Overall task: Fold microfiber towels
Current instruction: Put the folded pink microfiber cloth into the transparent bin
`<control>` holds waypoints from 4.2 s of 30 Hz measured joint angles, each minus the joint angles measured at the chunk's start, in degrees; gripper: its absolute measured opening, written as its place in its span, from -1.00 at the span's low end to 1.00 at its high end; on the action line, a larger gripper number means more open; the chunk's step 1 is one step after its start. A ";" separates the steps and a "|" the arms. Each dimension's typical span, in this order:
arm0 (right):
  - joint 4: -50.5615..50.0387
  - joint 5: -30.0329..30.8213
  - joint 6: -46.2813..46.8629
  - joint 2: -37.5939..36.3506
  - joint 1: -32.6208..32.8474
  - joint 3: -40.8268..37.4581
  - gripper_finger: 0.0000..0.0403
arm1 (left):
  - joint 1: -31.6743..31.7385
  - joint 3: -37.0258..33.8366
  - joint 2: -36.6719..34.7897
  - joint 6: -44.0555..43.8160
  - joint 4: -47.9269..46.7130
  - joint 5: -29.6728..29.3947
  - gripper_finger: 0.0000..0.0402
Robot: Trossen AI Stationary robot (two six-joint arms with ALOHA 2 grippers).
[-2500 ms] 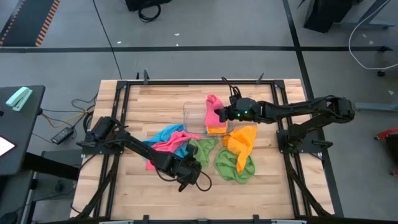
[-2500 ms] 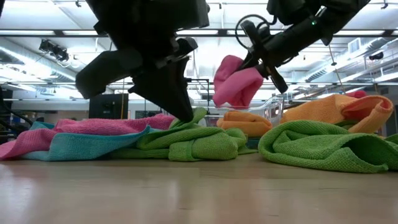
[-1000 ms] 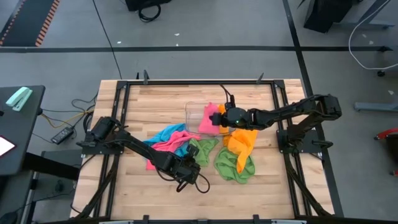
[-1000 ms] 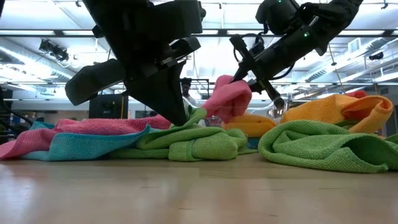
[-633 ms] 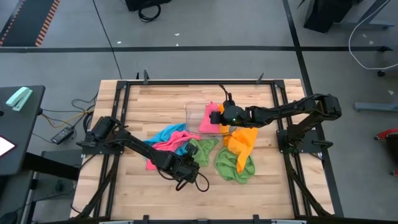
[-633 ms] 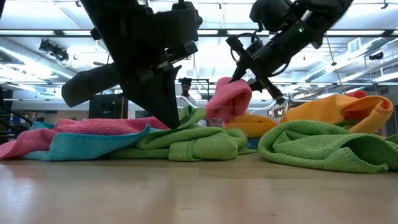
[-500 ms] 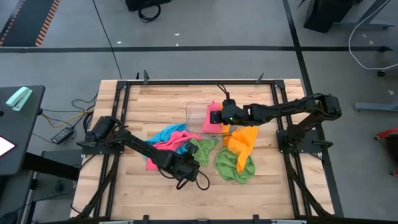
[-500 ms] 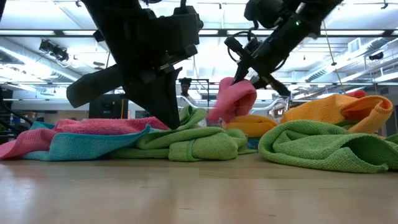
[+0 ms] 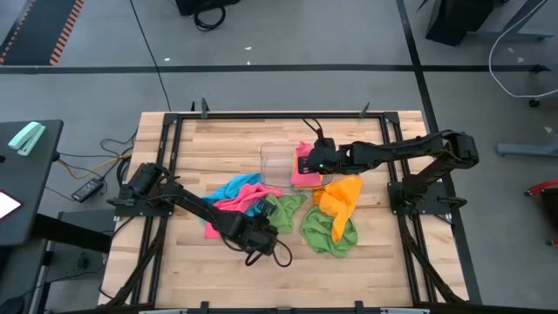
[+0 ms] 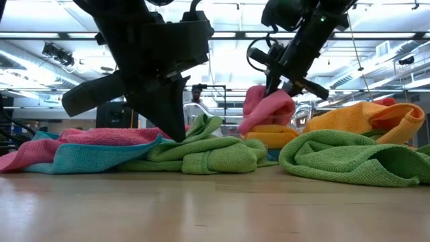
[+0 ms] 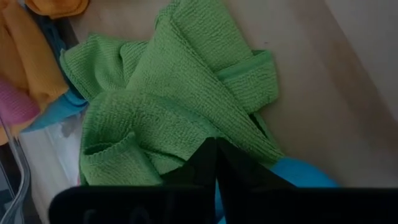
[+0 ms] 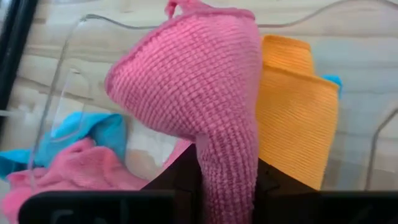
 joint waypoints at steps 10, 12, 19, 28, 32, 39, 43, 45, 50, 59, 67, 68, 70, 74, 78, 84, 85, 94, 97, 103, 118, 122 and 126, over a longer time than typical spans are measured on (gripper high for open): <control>-0.46 -0.55 -2.54 0.00 0.00 0.00 -0.45 | 0.00 0.00 0.00 -0.02 -0.04 0.01 -0.87; -0.95 -0.63 -2.62 0.00 -0.08 0.00 -0.34 | 0.00 0.00 0.00 -0.04 -0.07 0.02 -0.87; -3.05 -2.19 -4.41 -1.61 -2.42 -0.09 -0.04 | 0.00 0.00 0.00 -0.04 -0.47 0.02 -0.93; -4.70 -2.54 -6.96 -7.07 -4.52 -0.09 0.01 | 0.00 0.00 0.00 0.43 -0.58 0.01 -0.87; -11.20 -1.88 -7.10 -7.85 -6.01 -0.09 0.01 | 0.00 0.00 0.00 0.44 -0.52 0.00 -0.88; -14.69 -1.31 -10.36 -7.94 -7.82 0.86 0.01 | 0.00 0.00 0.00 0.47 -0.51 0.00 -0.94; -18.04 -1.98 -15.73 -8.04 -7.55 5.82 0.01 | 0.00 0.00 0.00 0.90 -0.42 0.00 -0.90; -18.16 -1.94 -21.13 -7.93 -6.09 8.52 0.01 | 0.00 0.00 0.00 0.93 -0.47 0.00 -0.88; -12.42 -2.22 -37.07 -5.74 -0.34 10.95 -0.01 | 0.00 0.00 0.00 2.33 -0.36 -0.01 -0.87; -13.26 -2.10 -38.06 3.99 -2.08 11.37 -0.09 | 0.00 0.00 0.00 2.43 1.64 -0.02 -0.94; -16.46 -8.03 -35.60 7.74 -8.76 11.37 -0.10 | 0.00 0.00 0.00 1.99 0.85 -0.02 -0.86; -16.48 -8.95 -35.62 8.68 -8.67 11.37 -0.10 | 0.00 0.00 0.00 1.99 0.65 -0.02 -0.85; -16.57 -10.03 -35.12 10.61 -8.41 11.37 -0.10 | 0.00 0.00 0.00 2.02 0.61 -0.02 -0.85; -16.66 -11.19 -33.59 13.23 -8.70 11.37 -0.10 | 0.00 0.00 0.00 1.87 0.63 -0.02 -0.87; -16.64 -12.62 -33.57 13.63 -9.29 11.39 -0.10 | 0.00 0.00 0.00 0.42 0.63 -0.02 -0.91; -17.70 -11.88 -33.29 6.78 -8.95 11.32 -0.10 | -0.03 0.00 0.00 0.30 0.32 -0.02 -0.92; -17.86 -11.40 -33.65 5.38 -8.85 11.32 -0.10 | -0.11 0.00 0.00 0.39 0.12 -0.02 -0.91; -17.78 -6.61 -37.04 1.10 -7.50 11.34 -0.10 | 0.24 0.00 0.00 2.59 -0.12 -0.01 -0.91; -16.59 -5.95 -36.02 3.58 -9.08 11.34 -0.10 | 0.55 0.00 0.00 3.50 0.59 -0.04 -0.94; -14.36 -6.73 -34.92 9.55 -11.54 11.34 -0.10 | 1.03 0.00 0.00 3.47 0.63 -0.02 -0.89; -16.30 -8.76 -34.25 10.95 -11.93 14.60 -0.10 | 1.07 0.00 0.00 2.03 0.43 -0.02 -0.93; -20.36 -6.94 -34.17 8.00 -10.46 18.58 -0.10 | 1.07 0.00 0.00 1.92 -0.17 -0.02 -0.92; -22.81 -5.35 -33.06 7.45 -7.31 22.11 -0.10 | 1.07 0.00 0.00 1.57 -0.54 0.00 -0.88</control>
